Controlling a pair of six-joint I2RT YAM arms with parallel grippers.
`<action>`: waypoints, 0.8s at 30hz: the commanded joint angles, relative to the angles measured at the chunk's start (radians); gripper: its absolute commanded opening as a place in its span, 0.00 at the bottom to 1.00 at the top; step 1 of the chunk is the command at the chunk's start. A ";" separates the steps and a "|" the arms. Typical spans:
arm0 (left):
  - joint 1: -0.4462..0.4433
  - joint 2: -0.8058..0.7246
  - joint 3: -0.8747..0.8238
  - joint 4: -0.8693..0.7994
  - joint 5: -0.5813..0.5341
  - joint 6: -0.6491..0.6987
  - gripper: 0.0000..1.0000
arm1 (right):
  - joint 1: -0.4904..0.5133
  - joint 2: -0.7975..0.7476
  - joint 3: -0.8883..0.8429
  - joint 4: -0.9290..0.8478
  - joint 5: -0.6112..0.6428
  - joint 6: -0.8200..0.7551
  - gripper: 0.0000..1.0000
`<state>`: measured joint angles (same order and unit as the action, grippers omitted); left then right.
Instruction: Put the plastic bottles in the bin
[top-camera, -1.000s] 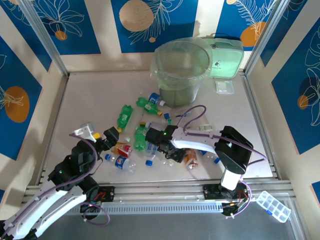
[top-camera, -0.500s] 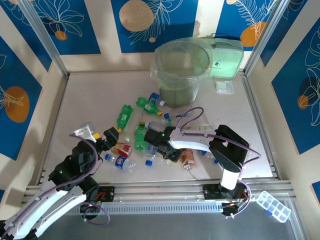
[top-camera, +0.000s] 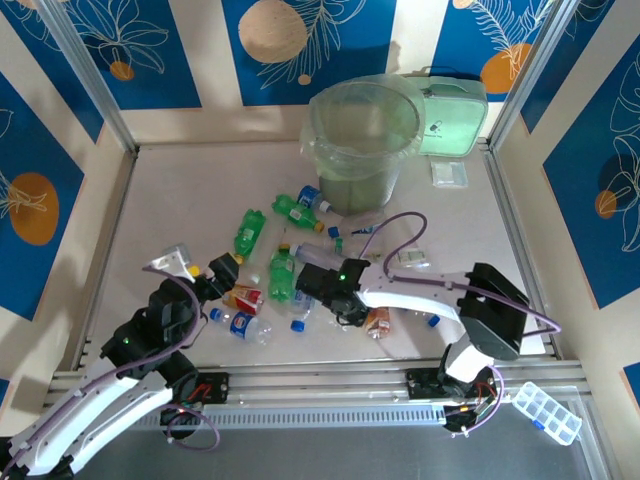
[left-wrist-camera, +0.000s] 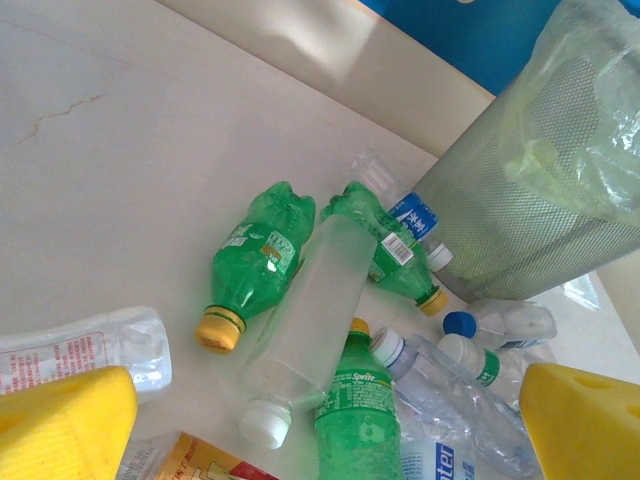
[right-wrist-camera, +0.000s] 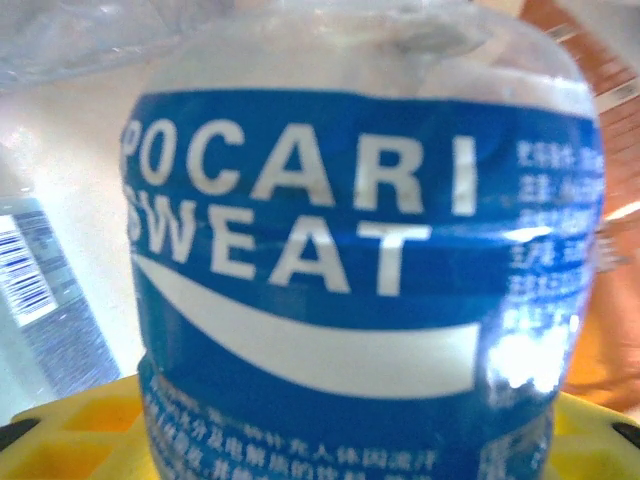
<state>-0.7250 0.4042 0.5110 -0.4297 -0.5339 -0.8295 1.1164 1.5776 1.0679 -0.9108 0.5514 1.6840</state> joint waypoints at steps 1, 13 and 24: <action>-0.004 0.019 -0.008 0.029 -0.022 0.020 0.98 | 0.018 -0.078 -0.034 -0.060 0.081 0.028 0.47; -0.004 0.038 -0.044 0.133 0.059 0.096 0.98 | 0.111 -0.352 -0.159 -0.012 0.270 -0.139 0.37; -0.004 0.048 -0.063 0.196 0.118 0.129 0.94 | 0.174 -0.719 -0.242 0.173 0.390 -0.638 0.35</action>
<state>-0.7250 0.4534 0.4583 -0.2726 -0.4404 -0.7238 1.2835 0.9150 0.8425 -0.7994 0.8654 1.2148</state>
